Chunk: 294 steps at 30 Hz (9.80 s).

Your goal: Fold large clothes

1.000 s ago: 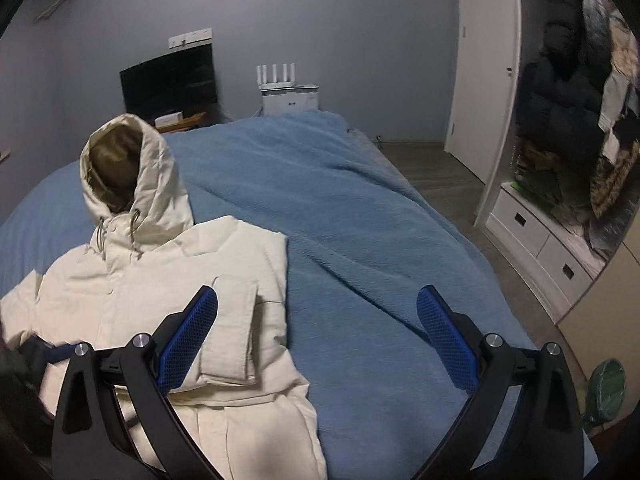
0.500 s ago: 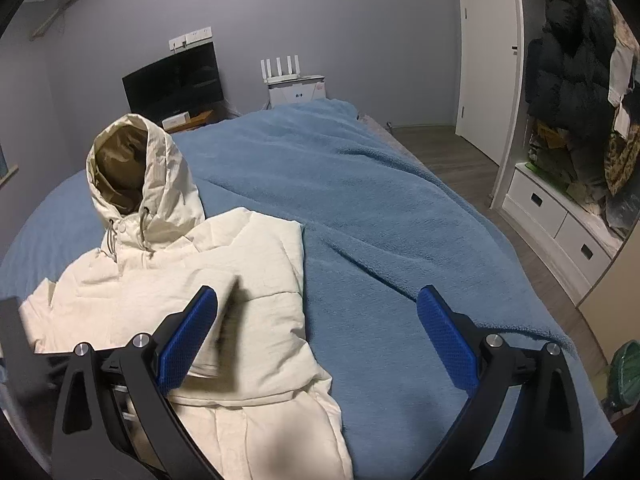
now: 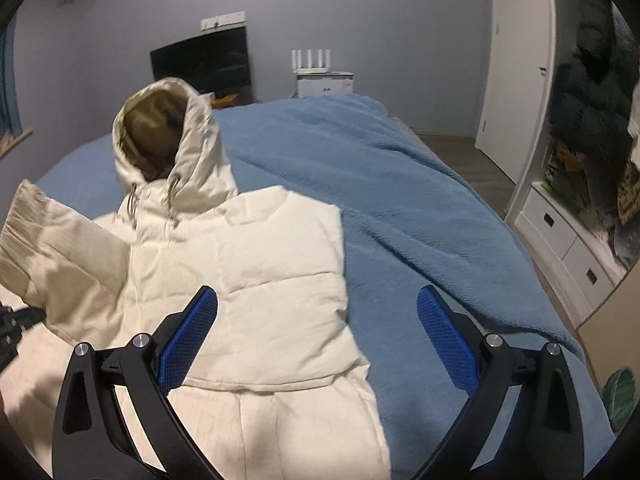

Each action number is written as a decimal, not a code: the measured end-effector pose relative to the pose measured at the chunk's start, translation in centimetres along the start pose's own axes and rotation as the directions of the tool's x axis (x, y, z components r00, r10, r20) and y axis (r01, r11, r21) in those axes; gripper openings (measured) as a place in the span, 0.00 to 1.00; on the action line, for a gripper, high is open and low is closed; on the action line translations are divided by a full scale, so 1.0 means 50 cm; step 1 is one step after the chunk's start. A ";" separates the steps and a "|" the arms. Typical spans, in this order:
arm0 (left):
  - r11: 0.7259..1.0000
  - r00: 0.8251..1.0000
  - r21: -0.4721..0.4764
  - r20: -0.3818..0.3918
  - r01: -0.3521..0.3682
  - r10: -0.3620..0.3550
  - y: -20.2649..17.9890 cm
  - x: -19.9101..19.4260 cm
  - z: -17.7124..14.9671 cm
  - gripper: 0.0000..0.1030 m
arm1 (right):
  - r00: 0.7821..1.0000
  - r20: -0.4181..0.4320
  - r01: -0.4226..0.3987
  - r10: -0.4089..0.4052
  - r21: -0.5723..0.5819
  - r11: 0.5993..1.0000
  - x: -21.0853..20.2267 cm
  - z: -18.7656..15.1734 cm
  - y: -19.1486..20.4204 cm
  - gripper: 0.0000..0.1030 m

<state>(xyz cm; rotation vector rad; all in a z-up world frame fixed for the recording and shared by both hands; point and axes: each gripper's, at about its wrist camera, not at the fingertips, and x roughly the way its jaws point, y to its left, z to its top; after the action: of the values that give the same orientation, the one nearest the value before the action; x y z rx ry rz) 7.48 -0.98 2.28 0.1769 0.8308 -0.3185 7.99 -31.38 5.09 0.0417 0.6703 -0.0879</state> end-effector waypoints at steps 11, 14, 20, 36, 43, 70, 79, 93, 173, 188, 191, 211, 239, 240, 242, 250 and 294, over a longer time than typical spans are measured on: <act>0.982 0.990 -0.187 -0.134 0.022 -0.047 0.084 0.084 -0.061 0.06 | 0.997 -0.068 -0.047 0.042 -0.078 0.996 0.058 -0.067 0.059 0.93; 0.980 0.986 -0.198 -0.156 0.027 -0.059 0.087 0.088 -0.072 0.09 | 0.991 -0.112 -0.076 0.071 -0.036 0.996 0.074 -0.076 0.054 0.93; 0.963 0.998 -0.263 -0.048 -0.057 0.046 0.107 0.028 -0.069 0.83 | 0.988 -0.126 -0.089 0.088 0.001 0.996 0.079 -0.082 0.045 0.93; 0.995 0.998 -0.092 -0.063 -0.033 0.028 0.043 0.112 -0.040 0.90 | 0.982 -0.133 -0.139 0.133 -0.035 0.990 0.135 -0.089 0.115 0.93; 0.993 0.984 -0.112 -0.179 -0.028 0.008 0.059 0.172 -0.072 0.94 | 0.957 -0.275 -0.107 0.089 -0.053 0.993 0.210 -0.122 0.130 0.93; 0.975 0.988 -0.157 0.004 -0.154 0.157 0.167 -0.028 0.014 0.94 | 0.985 0.092 -0.151 0.148 0.019 0.988 -0.001 -0.062 0.114 0.93; 0.896 0.944 -0.307 -0.025 -0.320 0.329 0.395 -0.119 -0.006 0.94 | 0.976 0.154 -0.152 0.153 -0.018 0.988 -0.077 0.004 0.219 0.93; 0.814 0.932 -0.461 -0.255 -0.352 0.258 0.513 -0.037 -0.137 0.94 | 0.982 -0.040 -0.189 0.186 -0.099 0.977 -0.040 -0.083 0.368 0.93; 0.994 0.968 0.103 0.250 -0.033 0.006 0.008 -0.084 0.032 0.06 | 0.989 -0.076 -0.121 0.130 0.105 0.987 -0.001 -0.109 0.194 0.93; 0.965 0.966 0.138 0.102 0.221 -0.236 -0.021 -0.034 -0.018 0.84 | 0.989 -0.059 -0.129 0.138 0.128 0.983 -0.011 -0.097 0.173 0.93; 0.964 0.958 0.087 0.117 0.251 -0.260 0.017 -0.075 -0.018 0.85 | 0.988 -0.049 -0.143 0.149 0.114 0.983 -0.020 -0.091 0.180 0.93; 0.889 0.991 -0.440 -0.013 -0.126 0.134 0.407 -0.052 -0.061 0.90 | 0.925 -0.155 -0.378 0.348 -0.487 0.787 -0.049 -0.092 0.638 0.93; 0.904 0.989 -0.410 -0.126 -0.121 0.075 0.396 0.024 -0.080 0.90 | 0.976 0.035 -0.183 0.213 -0.390 0.903 -0.028 -0.055 0.563 0.23; 0.909 0.989 -0.401 -0.128 -0.119 0.073 0.392 0.026 -0.080 0.90 | 0.977 0.040 -0.181 0.210 -0.369 0.912 -0.032 -0.050 0.549 0.23; 0.918 0.989 -0.380 -0.132 -0.114 0.069 0.383 0.030 -0.077 0.90 | 0.977 0.048 -0.180 0.205 -0.321 0.930 -0.038 -0.038 0.515 0.23; 0.943 0.989 -0.314 -0.133 -0.109 0.070 0.354 0.035 -0.072 0.90 | 0.987 -0.007 -0.158 0.157 -0.067 0.985 -0.024 -0.016 0.343 0.23; 0.964 0.982 -0.233 -0.165 -0.127 0.090 0.316 0.059 -0.075 0.90 | 0.951 0.031 -0.291 0.307 0.419 0.860 0.011 -0.038 0.099 0.14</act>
<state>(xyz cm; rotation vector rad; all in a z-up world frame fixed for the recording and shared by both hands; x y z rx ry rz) 12.20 14.23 -1.93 0.0174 1.0005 -0.0982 7.73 -26.37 3.31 0.5649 0.6647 0.0715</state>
